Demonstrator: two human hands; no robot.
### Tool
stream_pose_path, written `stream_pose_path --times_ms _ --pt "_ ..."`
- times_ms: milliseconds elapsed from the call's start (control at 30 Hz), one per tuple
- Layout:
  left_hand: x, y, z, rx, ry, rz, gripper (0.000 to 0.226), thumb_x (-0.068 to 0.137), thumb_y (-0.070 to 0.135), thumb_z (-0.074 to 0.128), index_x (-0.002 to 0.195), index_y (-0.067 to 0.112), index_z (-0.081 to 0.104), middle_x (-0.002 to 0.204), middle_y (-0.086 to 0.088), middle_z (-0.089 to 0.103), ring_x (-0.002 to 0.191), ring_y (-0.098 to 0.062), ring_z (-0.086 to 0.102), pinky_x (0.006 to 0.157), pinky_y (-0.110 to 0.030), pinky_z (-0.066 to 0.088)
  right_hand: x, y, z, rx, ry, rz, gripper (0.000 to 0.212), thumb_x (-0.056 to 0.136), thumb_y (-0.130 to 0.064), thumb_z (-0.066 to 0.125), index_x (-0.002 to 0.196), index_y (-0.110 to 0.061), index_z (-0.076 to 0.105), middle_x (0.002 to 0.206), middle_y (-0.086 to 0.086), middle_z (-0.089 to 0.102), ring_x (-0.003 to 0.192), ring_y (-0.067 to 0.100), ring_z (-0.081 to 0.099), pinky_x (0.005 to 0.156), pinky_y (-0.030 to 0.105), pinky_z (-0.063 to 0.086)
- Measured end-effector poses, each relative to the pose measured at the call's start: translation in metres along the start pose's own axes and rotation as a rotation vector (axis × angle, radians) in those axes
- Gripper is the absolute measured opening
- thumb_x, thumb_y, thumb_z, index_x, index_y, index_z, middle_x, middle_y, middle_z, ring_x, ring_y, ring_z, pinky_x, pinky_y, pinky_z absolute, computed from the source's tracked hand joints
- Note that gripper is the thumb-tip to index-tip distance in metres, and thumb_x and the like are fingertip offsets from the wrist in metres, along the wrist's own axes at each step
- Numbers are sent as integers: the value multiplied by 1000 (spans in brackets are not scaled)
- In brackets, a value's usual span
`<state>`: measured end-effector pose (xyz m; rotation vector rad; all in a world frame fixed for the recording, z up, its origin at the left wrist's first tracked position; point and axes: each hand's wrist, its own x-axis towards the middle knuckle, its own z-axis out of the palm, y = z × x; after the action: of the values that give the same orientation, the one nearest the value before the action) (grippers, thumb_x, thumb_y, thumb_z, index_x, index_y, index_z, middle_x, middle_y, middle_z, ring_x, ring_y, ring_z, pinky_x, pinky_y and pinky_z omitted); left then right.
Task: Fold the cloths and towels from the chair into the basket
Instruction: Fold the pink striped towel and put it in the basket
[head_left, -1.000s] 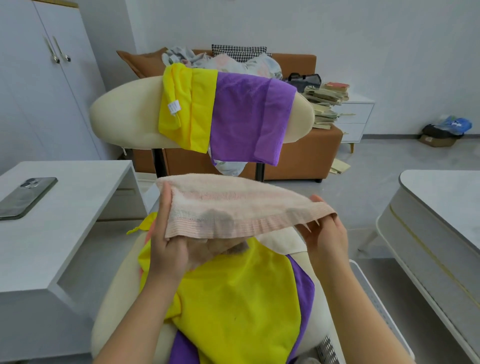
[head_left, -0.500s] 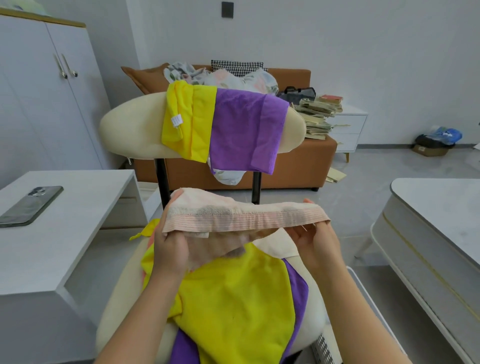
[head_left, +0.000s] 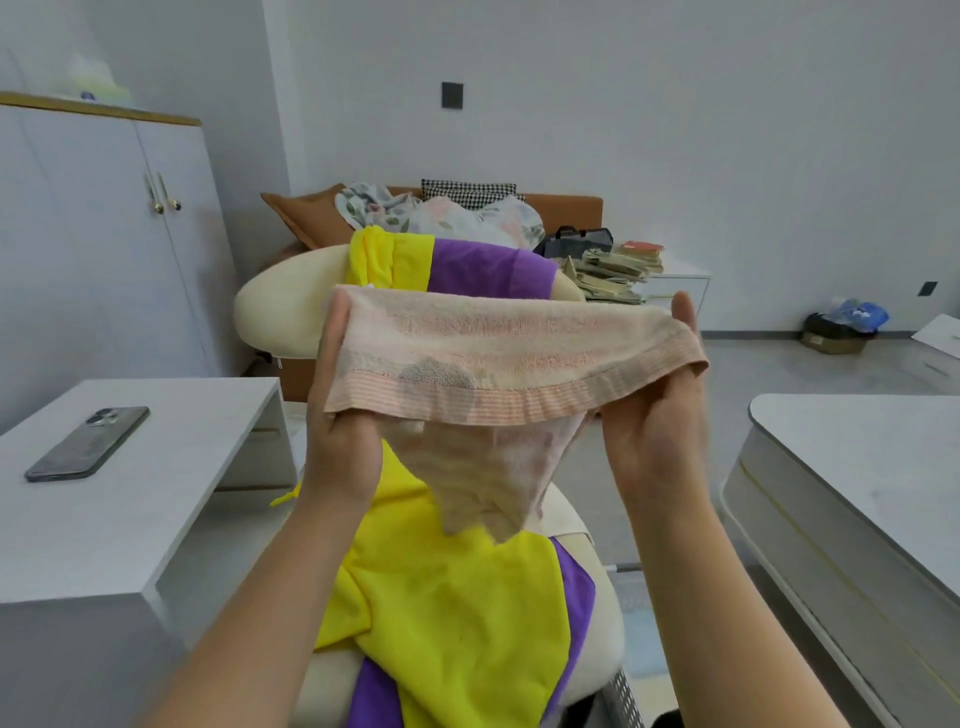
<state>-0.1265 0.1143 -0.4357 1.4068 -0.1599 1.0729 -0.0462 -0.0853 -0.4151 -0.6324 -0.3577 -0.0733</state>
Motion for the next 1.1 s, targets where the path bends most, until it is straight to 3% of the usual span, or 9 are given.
stream_pose_path --times_ms 133,300,400,533,633,800,900,1000,1100 --pt "2 33 7 64 62 89 65 88 36 43 146 14 26 149 0 35 139 -14 32 115 -48 26 -11 -20 27 -34 -82 -121 35 101 -23 36 112 -38 65 136 13 53 122 24 54 103 39 45" --pt "2 56 12 126 134 234 59 93 22 39 145 0 25 149 -9 31 138 -12 31 113 -24 27 -16 -25 41 -152 -170 -302 38 96 -22 37 116 -40 64 149 9 38 139 23 35 115 46 28" --pt "7 45 14 103 165 126 55 89 15 42 143 9 33 147 -5 37 134 -11 36 109 -21 32 -12 -14 39 -263 -62 -241 35 98 -25 39 113 -43 65 143 3 47 132 17 44 110 40 37" --pt "15 -8 7 135 217 -221 60 80 18 38 139 19 43 145 -1 43 123 -4 42 91 -4 35 -3 19 15 -407 99 -18 35 102 -16 36 107 -41 61 114 -17 59 99 1 61 83 24 51" --pt "13 -48 -6 173 176 -340 54 82 17 39 135 22 47 145 -5 42 125 -10 43 95 -11 38 3 45 -11 -462 180 79 32 102 -15 36 113 -35 58 128 -13 55 95 -2 62 82 23 52" --pt "5 -63 -18 59 122 -263 41 92 12 45 132 20 48 147 -9 38 134 -19 39 109 -30 36 11 62 -38 -416 211 78 33 102 -20 38 105 -38 64 135 -4 53 112 12 60 80 23 52" --pt "0 -75 -31 -49 208 -448 32 94 16 53 123 5 60 124 -12 59 115 -27 56 94 -41 47 5 67 -53 -446 269 93 32 102 -16 36 100 -29 66 117 -1 63 100 12 61 77 24 51" --pt "-19 -72 -44 -98 317 -559 20 91 14 52 94 6 70 88 -6 67 88 -20 63 72 -29 52 -6 73 -75 -459 338 124 31 98 -11 36 90 -17 66 90 -1 68 86 14 62 71 26 52" --pt "-41 -72 -57 -115 364 -650 41 91 25 44 65 14 72 68 1 70 69 -12 63 65 -23 50 -19 78 -102 -370 338 199 32 92 -4 35 76 -8 62 69 1 66 74 19 60 61 25 52"
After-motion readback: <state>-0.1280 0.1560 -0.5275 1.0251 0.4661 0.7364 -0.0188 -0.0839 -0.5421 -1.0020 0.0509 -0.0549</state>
